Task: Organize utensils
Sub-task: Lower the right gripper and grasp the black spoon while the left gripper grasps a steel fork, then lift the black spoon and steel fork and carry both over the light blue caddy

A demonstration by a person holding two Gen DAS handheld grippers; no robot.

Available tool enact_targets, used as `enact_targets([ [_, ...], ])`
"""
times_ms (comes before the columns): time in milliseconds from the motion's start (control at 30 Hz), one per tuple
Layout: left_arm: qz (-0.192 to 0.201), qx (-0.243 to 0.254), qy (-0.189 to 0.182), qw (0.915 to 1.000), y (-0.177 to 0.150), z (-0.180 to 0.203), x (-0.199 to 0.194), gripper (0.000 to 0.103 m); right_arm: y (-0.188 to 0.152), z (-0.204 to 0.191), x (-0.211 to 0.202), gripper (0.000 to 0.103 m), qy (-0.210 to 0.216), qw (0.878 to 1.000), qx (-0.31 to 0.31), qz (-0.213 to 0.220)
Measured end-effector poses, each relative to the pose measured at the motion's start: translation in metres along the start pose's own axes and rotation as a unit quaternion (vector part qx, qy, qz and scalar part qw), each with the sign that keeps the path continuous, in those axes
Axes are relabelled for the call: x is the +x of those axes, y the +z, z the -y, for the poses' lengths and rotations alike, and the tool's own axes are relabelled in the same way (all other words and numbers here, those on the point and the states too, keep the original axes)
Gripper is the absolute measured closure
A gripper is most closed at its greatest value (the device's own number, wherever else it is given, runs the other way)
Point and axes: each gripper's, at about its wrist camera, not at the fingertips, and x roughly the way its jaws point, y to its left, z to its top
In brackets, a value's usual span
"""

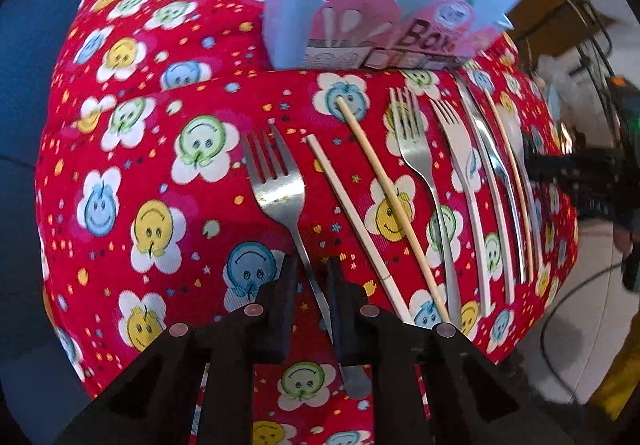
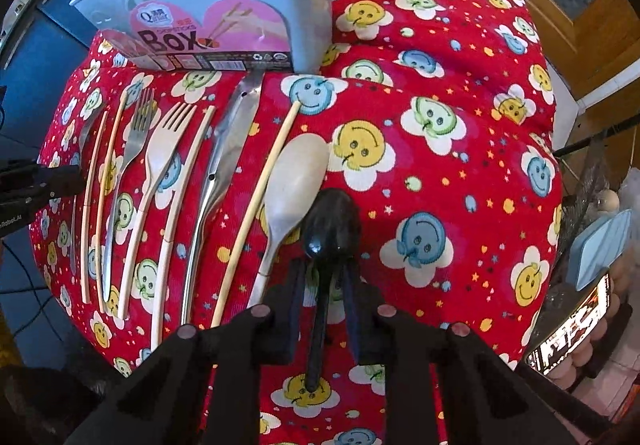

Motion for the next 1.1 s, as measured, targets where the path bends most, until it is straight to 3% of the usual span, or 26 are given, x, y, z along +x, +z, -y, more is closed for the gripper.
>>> enact_targets([
  [133, 0.006, 0.027, 0.003, 0.9996, 0.002, 0.005, 0.0, 0.093, -0.01, -0.004, -0.001, 0.093, -0.01, 1.0, 0.001, 0.011],
  [300, 0.038, 0.023, 0.0, 0.999, -0.003, 0.003, -0.003, 0.097, -0.019, 0.005, -0.005, 0.095, 0.012, 0.999, 0.031, 0.04],
  [600, 0.155, 0.011, 0.001, 0.9879, -0.033, 0.012, -0.029, 0.102, -0.043, -0.007, -0.033, 0.095, 0.044, 0.981, 0.033, 0.185],
  [867, 0.278, -0.009, -0.001, 0.9605, -0.055, 0.019, -0.061, 0.102, -0.071, -0.018, -0.051, 0.095, 0.062, 0.944, 0.044, 0.322],
  [1100, 0.369, -0.009, 0.013, 0.9293, -0.047, 0.033, -0.09, 0.102, -0.068, -0.025, -0.079, 0.095, 0.079, 0.913, 0.037, 0.399],
])
